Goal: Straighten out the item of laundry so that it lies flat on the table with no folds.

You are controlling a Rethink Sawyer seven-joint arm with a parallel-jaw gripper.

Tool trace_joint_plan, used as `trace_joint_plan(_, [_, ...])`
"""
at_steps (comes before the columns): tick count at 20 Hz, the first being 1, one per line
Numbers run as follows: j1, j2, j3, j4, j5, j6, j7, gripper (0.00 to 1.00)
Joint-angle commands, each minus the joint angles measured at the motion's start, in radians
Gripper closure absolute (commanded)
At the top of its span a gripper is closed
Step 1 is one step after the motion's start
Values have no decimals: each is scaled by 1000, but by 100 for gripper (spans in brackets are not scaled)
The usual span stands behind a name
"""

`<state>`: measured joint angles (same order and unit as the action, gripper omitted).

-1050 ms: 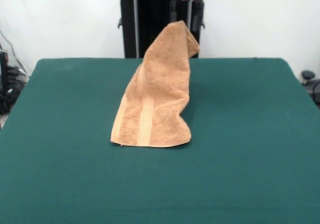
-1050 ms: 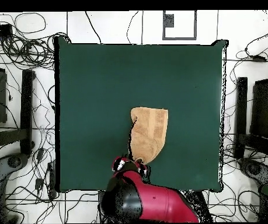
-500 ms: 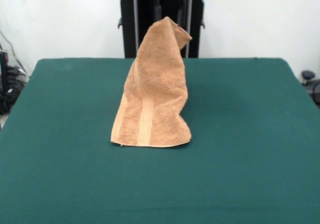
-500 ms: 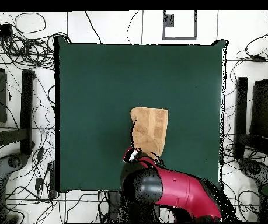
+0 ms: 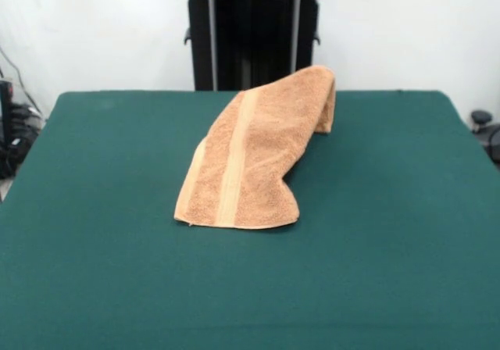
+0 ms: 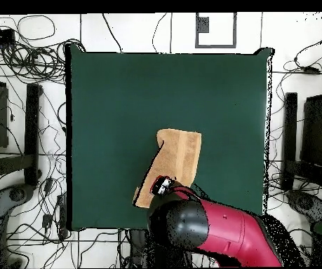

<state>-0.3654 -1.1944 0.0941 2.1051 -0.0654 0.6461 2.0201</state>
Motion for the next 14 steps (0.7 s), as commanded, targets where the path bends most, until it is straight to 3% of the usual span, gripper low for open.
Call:
trace_joint_plan(1, [10, 47, 128, -33, 32, 41, -59, 0])
trace_joint_plan(14, [13, 168, 135, -92, -41, -81, -26, 0])
